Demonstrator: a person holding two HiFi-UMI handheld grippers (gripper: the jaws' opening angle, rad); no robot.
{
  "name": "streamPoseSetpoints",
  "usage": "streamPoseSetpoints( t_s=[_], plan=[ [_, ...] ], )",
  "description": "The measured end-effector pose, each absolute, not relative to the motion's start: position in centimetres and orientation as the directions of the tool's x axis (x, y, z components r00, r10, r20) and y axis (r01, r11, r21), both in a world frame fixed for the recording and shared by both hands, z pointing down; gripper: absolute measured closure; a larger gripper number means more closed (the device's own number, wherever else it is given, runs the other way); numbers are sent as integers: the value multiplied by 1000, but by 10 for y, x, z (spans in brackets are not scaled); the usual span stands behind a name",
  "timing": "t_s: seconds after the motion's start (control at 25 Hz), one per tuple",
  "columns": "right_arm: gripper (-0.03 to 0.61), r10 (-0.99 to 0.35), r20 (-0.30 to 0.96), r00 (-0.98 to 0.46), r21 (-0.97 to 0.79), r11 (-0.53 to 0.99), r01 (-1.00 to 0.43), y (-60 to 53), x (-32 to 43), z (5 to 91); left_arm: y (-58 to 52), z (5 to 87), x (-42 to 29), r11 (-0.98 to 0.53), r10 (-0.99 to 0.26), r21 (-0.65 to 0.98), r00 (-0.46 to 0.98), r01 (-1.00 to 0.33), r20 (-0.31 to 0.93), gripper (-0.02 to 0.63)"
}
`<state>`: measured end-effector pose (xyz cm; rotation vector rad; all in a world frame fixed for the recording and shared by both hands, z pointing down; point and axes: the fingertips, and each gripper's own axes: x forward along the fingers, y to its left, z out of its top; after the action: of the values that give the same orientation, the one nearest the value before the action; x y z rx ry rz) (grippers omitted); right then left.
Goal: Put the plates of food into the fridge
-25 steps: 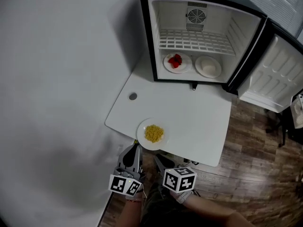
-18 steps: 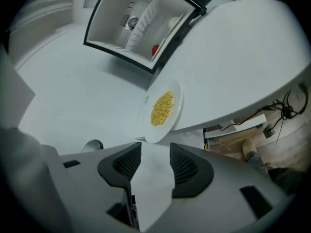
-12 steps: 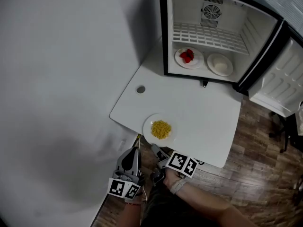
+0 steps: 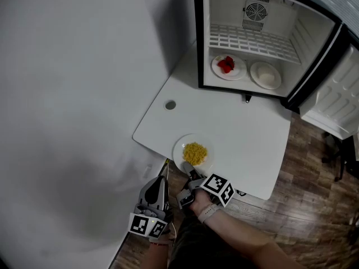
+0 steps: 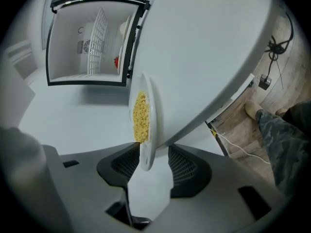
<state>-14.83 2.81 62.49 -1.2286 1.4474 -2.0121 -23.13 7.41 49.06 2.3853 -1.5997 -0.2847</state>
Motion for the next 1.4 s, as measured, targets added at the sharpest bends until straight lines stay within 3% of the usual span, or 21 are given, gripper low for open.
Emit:
streamPoseSetpoints(
  t_s=[0.56,0.72,1.4],
  plan=[
    [472,-729,374,-573,-912,-402,-84,40,-145,620,62,491,-233,-374,-920,317,392,-872,-7,607],
    [544,-725,368,-583,-918,-383,-103,43,-145,614,56,489,-228,-394,-911,313,412,-864,-9,607],
    [560,-775,296,-558,-948,-311,-70,31,-97,564,31,464,-184,-486,-866,284,499,-827,-30,607]
  ],
)
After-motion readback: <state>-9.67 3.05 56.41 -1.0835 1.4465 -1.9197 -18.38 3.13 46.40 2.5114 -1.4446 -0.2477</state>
